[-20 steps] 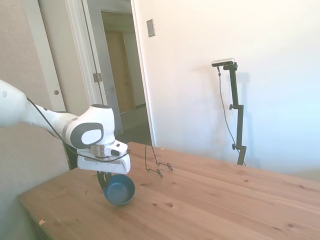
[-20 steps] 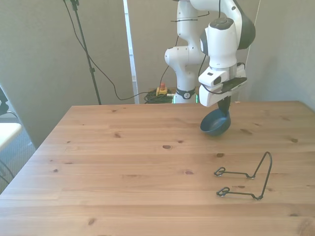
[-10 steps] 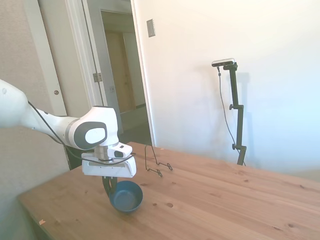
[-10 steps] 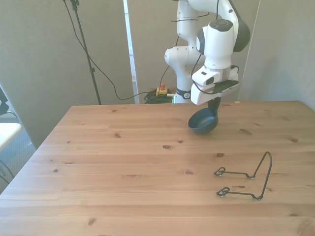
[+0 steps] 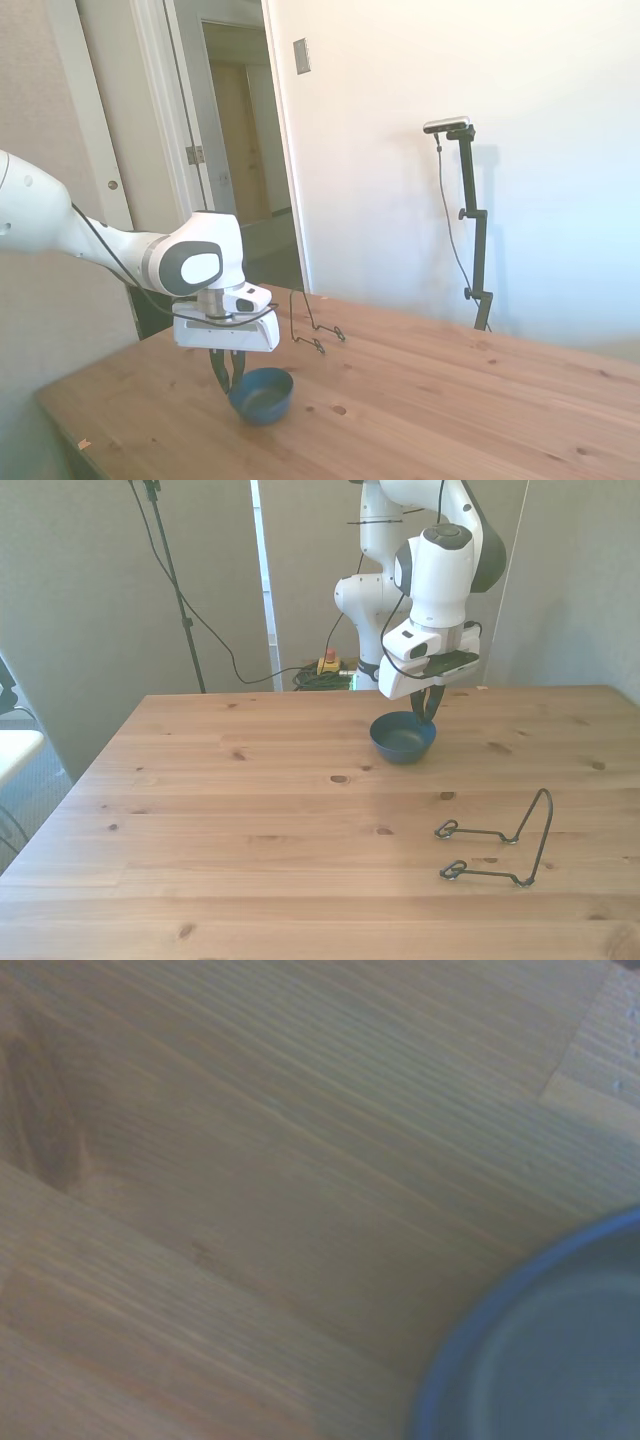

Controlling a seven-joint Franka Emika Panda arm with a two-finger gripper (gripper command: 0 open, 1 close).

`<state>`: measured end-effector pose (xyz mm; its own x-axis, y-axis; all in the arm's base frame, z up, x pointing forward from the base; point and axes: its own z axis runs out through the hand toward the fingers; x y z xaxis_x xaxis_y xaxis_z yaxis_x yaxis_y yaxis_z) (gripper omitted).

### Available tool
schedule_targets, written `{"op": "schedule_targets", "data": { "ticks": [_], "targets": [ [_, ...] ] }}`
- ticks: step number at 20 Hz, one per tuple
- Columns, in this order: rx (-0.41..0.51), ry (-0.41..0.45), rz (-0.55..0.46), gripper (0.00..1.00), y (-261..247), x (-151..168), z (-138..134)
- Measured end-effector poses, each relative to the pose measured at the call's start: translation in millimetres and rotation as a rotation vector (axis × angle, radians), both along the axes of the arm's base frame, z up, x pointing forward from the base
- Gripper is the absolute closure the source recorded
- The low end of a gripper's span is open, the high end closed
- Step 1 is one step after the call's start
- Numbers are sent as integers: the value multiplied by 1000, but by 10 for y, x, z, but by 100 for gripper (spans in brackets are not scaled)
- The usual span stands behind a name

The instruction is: Unload the bowl

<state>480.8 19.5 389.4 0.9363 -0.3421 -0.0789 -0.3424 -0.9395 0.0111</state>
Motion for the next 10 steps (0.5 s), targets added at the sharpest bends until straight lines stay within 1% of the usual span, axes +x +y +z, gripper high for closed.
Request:
{"op": "schedule_targets", "data": {
  "ticks": [6,8,10],
  "targets": [
    [1,-8,-2,0,-9,21,-3],
    [2,-34,-6,0,-9,55,29],
    [3,-82,-23,0,-9,115,93]
  ]
}}
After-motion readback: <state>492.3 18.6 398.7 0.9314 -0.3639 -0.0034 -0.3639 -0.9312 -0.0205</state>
